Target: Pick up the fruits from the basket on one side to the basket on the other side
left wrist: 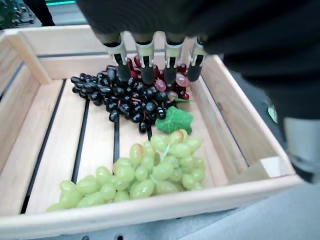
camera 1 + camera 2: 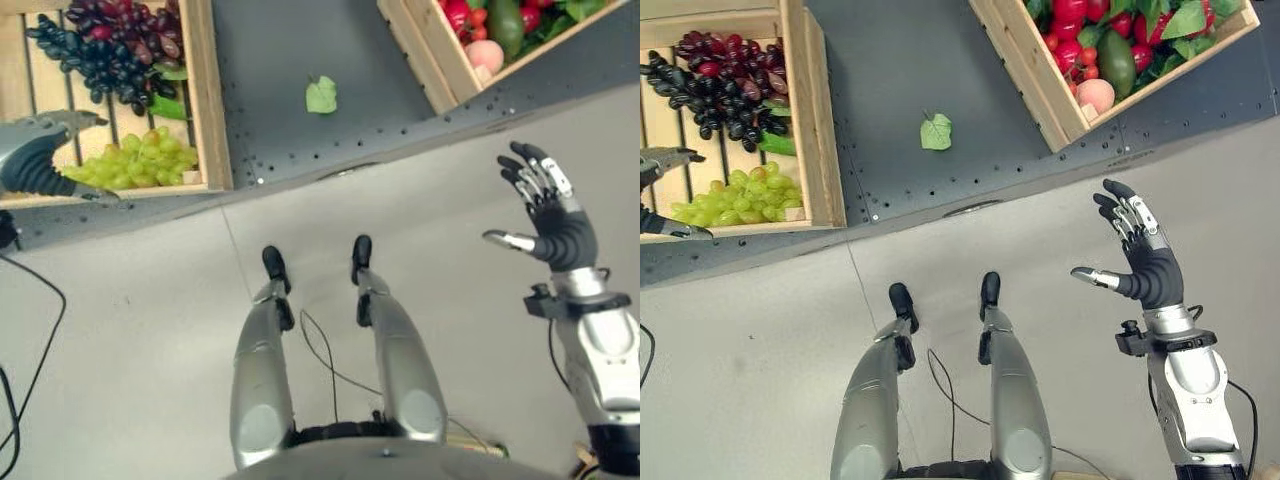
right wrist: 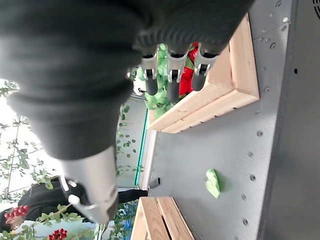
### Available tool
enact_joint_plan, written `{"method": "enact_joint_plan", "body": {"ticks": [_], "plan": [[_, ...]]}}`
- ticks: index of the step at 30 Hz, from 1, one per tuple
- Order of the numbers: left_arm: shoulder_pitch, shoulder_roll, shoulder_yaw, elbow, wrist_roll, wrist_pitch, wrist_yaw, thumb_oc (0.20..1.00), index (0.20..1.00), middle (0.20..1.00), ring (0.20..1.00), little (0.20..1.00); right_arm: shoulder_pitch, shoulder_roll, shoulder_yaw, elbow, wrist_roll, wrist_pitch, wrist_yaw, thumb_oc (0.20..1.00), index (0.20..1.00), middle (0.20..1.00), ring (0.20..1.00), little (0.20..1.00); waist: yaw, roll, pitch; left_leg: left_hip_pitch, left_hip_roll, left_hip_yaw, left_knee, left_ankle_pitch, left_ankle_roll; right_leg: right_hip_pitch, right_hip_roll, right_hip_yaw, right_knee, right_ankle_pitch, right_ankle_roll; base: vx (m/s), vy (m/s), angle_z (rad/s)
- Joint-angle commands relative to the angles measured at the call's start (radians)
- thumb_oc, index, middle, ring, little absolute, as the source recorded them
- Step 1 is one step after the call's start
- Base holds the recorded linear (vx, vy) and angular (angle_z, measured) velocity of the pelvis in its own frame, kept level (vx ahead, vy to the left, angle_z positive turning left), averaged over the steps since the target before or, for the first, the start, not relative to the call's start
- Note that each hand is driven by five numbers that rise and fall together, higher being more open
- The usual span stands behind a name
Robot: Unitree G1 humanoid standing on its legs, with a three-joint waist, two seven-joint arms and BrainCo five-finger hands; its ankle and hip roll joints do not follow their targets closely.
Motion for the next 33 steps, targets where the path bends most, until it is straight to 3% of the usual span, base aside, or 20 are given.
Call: {"method": "enact_joint_plan", "body": {"ticks": [1,10,16,22,28,33], "plan": [[-0.04,0.042,0.074,0.025,-0.045,-0.001,-0.009,1.0,1.0,1.0,1.0,1.0,0.012,-0.008,-0.063,-0.062,-0.013,-0.025,0.008,1.0,1.0,1.0,1.0,1.0,-0.022,0.034,-0.009,0.078,-0.026,-0.027,-0.045,-0.023,-0.023,0.029,-0.089,-0.012,0.061,-0.065,0.129,0.01,-0.012,0.05],[-0.082,0.097,0.066,0.059,-0.031,-0.019,0.017,1.0,1.0,1.0,1.0,1.0,0.016,-0.014,-0.051,-0.046,-0.01,-0.017,0.026,1.0,1.0,1.0,1.0,1.0,-0.018,0.044,-0.009,0.101,-0.031,-0.037,-0.053,-0.019,-0.023,0.05,-0.097,-0.02,0.072,-0.073,0.132,0.01,-0.011,0.05],[-0.19,0.116,-0.003,0.161,0.045,-0.023,0.132,1.0,1.0,1.0,1.0,1.0,0.012,-0.019,-0.035,-0.043,-0.003,-0.021,0.035,1.0,1.0,1.0,1.0,1.0,-0.031,0.038,-0.009,0.106,-0.028,-0.035,-0.053,-0.02,-0.023,0.052,-0.097,-0.021,0.079,-0.077,0.134,0.01,0.003,0.03],[-0.482,0.116,-0.266,0.279,0.062,-0.013,0.188,1.0,1.0,1.0,1.0,1.0,-0.013,-0.042,-0.003,-0.05,0.017,-0.019,0.045,1.0,1.0,1.0,1.0,1.0,-0.056,0.026,-0.009,0.094,-0.025,-0.033,-0.053,-0.017,-0.023,0.041,-0.095,-0.024,0.082,-0.073,0.139,0.01,0.005,0.01],[-0.829,0.098,-0.594,0.345,0.075,-0.006,0.219,1.0,1.0,1.0,1.0,1.0,-0.028,-0.056,0.01,-0.056,0.027,-0.021,0.043,1.0,1.0,1.0,1.0,1.0,-0.063,0.008,-0.009,0.052,-0.016,-0.037,-0.025,-0.022,-0.021,0.012,-0.091,-0.022,0.087,-0.069,0.141,0.01,0.002,0.02],[-0.971,0.064,-0.745,0.396,0.109,-0.004,0.232,1.0,1.0,1.0,1.0,1.0,-0.029,-0.063,0.016,-0.069,0.034,-0.018,0.051,1.0,1.0,1.0,1.0,1.0,-0.067,-0.009,-0.009,0.019,-0.009,-0.035,-0.004,-0.028,-0.02,-0.014,-0.089,-0.02,0.094,-0.068,0.14,0.0,0.0,0.0]]}}
